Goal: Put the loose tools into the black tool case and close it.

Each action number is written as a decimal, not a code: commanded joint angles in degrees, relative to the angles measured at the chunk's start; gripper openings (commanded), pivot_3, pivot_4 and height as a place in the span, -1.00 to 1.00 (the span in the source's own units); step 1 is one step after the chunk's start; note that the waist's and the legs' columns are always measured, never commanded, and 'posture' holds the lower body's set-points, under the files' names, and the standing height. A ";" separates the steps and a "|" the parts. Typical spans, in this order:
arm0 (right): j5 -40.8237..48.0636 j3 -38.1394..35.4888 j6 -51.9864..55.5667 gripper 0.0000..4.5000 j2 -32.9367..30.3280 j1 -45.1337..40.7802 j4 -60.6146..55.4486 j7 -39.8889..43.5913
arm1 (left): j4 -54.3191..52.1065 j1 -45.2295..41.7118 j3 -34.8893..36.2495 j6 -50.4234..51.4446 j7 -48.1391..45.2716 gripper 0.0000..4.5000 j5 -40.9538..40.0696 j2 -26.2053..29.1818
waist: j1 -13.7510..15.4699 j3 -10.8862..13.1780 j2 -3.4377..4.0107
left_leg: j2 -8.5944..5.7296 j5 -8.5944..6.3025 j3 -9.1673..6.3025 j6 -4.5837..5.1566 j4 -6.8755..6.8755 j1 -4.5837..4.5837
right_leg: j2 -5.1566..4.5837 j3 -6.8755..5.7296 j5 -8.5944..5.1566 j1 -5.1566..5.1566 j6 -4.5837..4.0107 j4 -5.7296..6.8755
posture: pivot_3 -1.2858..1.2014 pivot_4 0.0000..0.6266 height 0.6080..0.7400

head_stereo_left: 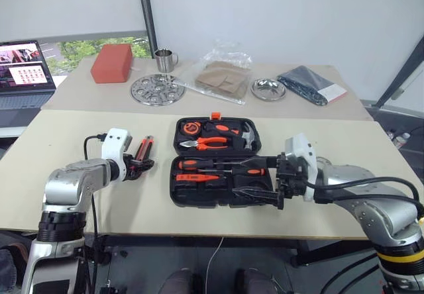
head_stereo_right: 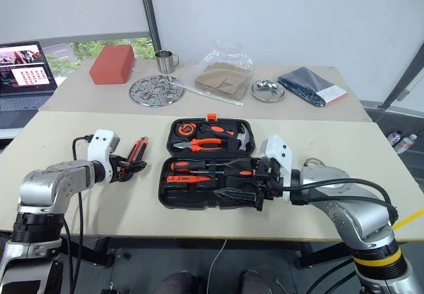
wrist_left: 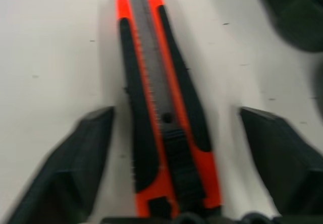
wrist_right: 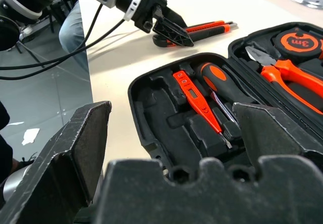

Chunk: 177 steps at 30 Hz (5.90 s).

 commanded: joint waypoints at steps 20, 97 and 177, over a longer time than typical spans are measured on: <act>3.14 -10.04 2.05 1.00 -7.97 13.90 -10.96 -2.56 | 0.05 -10.23 -22.59 -42.56 -60.12 -0.23 4.51 15.99 | -0.09 0.08 -0.01 | -0.06 0.01 0.07 0.02 -0.05 -0.25 | -0.02 -0.14 -0.10 -0.15 -0.01 -0.13 | 0.03 -0.52 0.91; -5.42 -29.56 -1.47 1.00 -13.14 27.12 6.11 -5.47 | 0.25 -13.37 -10.84 -27.06 -55.39 0.63 -8.27 1.54 | 1.08 -0.11 0.28 | -0.26 0.25 -0.09 1.37 0.33 -0.52 | -0.44 -0.14 0.19 -0.08 0.25 -0.18 | 0.03 -0.52 0.91; -27.56 5.59 -14.58 -1.00 -2.96 -10.45 35.33 3.97 | 11.83 -2.59 -16.04 -42.41 -44.68 -0.96 7.97 7.08 | -0.40 0.30 0.77 | -0.29 0.09 0.04 0.62 0.19 -0.50 | -0.42 -0.17 0.13 -0.19 0.20 -0.11 | 0.03 -0.52 0.91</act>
